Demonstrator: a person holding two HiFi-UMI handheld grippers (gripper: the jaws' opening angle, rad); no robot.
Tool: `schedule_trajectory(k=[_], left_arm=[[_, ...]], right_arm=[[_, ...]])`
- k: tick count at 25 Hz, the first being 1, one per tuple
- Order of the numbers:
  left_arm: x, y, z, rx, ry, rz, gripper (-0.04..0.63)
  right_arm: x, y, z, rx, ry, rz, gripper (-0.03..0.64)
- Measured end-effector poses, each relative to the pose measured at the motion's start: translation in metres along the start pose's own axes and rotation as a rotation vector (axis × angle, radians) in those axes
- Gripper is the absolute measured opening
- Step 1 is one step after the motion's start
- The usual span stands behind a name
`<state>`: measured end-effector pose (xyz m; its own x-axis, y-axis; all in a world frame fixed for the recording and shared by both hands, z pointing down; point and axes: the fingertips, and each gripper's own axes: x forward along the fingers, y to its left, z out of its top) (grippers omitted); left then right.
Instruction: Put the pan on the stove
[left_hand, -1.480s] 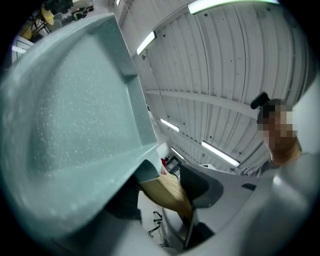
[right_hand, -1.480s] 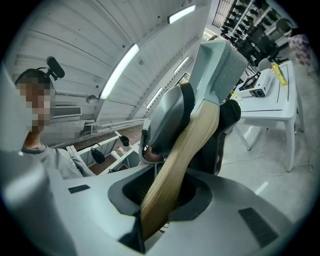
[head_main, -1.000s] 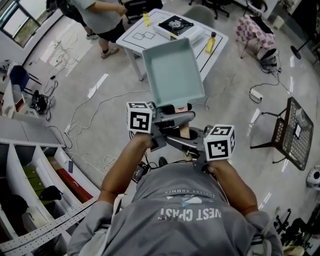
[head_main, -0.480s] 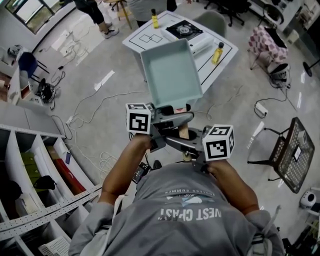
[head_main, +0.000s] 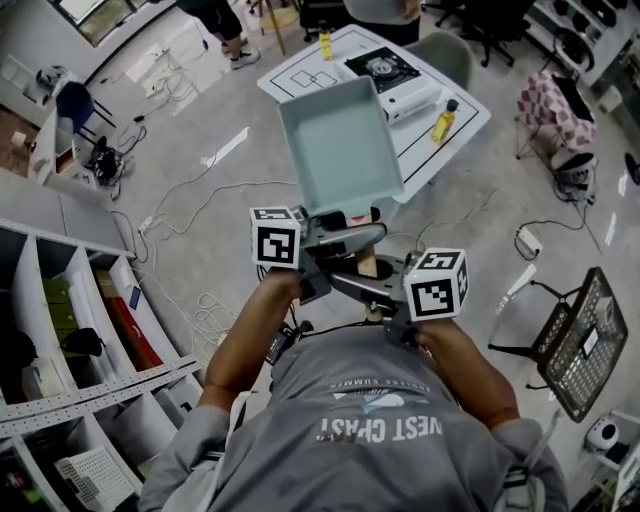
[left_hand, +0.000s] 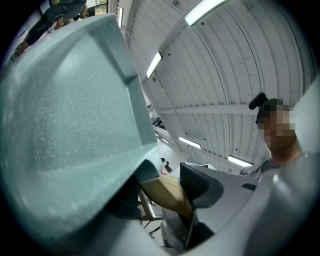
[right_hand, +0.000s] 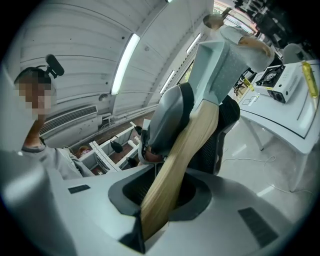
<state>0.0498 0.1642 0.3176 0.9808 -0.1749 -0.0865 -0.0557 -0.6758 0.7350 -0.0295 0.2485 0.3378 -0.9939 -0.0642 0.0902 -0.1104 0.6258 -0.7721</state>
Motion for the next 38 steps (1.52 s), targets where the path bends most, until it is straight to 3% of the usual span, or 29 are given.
schedule_trajectory(k=[7,13,25,38], left_arm=[[0.039,0.023,0.005,-0.009,-0.027,0.041,0.221],[0.051,0.031,0.008,-0.018,-0.004,0.02,0.221],[0.078,0.068,0.036,-0.059,0.155,-0.143,0.221],[0.046,0.113,0.103,-0.071,0.271,-0.238,0.221]], right_arm=[[-0.038,-0.024,0.012,0.013,0.034,0.035,0.083],[-0.045,-0.035,0.019,0.024,0.009,0.015,0.083],[-0.041,-0.084,0.069,0.064,-0.151,-0.145,0.081],[0.017,-0.124,0.144,0.088,-0.274,-0.236,0.078]])
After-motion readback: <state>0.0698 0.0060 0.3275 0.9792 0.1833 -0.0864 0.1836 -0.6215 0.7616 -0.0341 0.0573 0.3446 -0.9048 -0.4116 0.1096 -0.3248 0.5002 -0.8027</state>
